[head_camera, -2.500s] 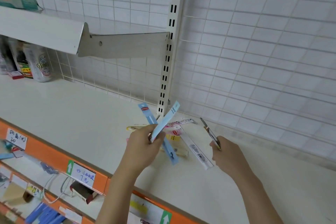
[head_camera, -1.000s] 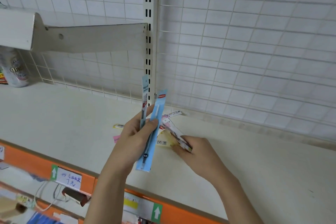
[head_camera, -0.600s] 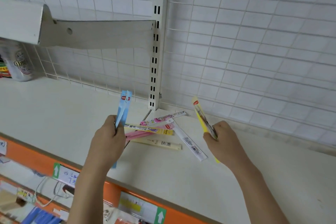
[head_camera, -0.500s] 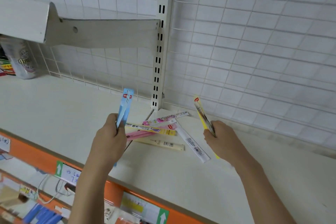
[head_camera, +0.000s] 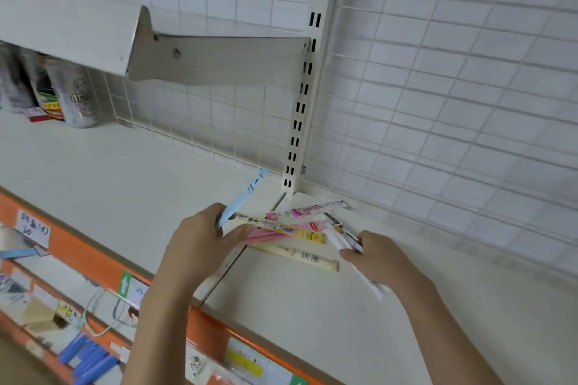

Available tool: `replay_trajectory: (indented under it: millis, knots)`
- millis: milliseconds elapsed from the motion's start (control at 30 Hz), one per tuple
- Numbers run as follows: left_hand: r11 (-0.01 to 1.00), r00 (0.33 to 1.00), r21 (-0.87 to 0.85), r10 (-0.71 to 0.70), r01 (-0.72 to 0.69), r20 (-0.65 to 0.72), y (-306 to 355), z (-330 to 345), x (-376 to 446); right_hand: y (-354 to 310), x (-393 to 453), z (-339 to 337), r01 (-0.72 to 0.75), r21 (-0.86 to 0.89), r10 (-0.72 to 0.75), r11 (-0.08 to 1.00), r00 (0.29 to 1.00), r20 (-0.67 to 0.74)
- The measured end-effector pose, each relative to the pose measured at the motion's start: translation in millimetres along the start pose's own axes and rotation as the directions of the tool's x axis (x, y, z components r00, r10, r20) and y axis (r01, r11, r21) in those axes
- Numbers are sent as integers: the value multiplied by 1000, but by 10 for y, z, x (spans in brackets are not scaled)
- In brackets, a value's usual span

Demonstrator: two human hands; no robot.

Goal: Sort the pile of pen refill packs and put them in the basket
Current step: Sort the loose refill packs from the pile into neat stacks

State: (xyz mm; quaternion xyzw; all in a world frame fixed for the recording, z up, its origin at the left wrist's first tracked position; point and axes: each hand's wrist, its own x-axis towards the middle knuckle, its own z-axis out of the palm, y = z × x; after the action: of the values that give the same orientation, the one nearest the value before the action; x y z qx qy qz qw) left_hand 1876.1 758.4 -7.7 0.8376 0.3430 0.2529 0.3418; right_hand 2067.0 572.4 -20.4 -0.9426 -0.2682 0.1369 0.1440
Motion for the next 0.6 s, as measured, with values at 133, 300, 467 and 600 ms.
replay_trajectory:
  millis: [133, 300, 467, 600]
  knots:
    - [998, 997, 47, 36, -39, 65, 51, 122, 174, 91, -35, -99, -20, 0, 20, 1000, 999, -39]
    - [957, 953, 241, 88, -162, 291, 199, 347, 460, 195, -127, -193, -55, 102, 70, 993, 986, -152]
    - [896, 858, 387, -12, -219, 514, 269, 579, 610, 229, -280, -201, -43, 223, 90, 974, 975, -205]
    - [723, 846, 581, 9, -374, 533, 364, 587, 624, 271, -360, -193, -45, 298, 120, 954, 964, -236]
